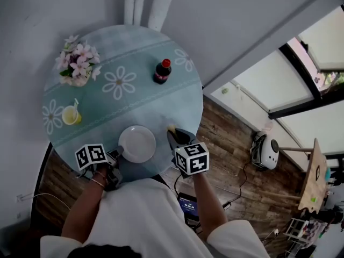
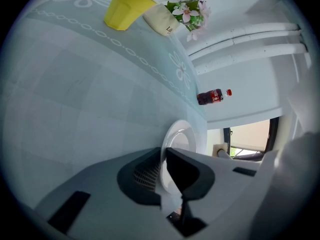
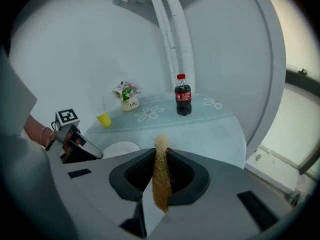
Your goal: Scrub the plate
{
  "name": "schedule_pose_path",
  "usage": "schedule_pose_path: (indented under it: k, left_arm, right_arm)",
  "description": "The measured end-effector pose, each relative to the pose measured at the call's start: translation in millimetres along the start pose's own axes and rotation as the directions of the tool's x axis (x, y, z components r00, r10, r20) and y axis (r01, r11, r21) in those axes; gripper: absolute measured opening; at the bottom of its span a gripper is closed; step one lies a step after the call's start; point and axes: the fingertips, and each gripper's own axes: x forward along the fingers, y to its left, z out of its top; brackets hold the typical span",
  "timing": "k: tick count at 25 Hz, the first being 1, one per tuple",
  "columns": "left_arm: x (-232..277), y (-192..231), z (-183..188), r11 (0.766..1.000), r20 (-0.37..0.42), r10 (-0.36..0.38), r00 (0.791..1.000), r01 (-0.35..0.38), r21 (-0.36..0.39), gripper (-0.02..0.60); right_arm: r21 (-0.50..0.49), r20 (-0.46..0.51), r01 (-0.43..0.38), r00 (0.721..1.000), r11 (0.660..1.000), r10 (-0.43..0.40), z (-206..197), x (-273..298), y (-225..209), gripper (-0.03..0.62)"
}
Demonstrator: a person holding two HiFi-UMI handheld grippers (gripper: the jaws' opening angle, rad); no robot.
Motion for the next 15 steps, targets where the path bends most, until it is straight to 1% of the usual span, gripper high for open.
schedule_pose_path:
  k: [3,8,12,15]
  left_arm:
    - [0.0,0.0,0.4,1.0,0.004,0.002,1.0,-0.002,0.0,0.038]
    - [0.4,-0.6,-0.3,1.0,0.009,0.01,1.0,-0.01,0.002,0.038]
    - [-0.2,-1.1,-1.0,1.0,0.016,0.014,1.0,-0.014,-0.003,0.038]
    - [0.0,-1.0,-0.7,1.0,0.016,0.016,1.0,-0.016,-0.006,0.038]
  right_arm:
    - [-0.041,-0.025,0.077,0.997,0.996,-0.078,-5.4,3.9,-12.2,0.066]
    - [-0.089,-0.061,0.164,0.984,0.982,-0.17,-14.1,13.3,-29.9,0.066]
    - [-0.089,-0.086,0.181,0.978,0.979,-0.188,-19.5,21.3,-37.5,0.066]
    - [-0.094,-0.107,0.172,0.977,0.981,-0.182,-23.2,28.0,-39.1,0.066]
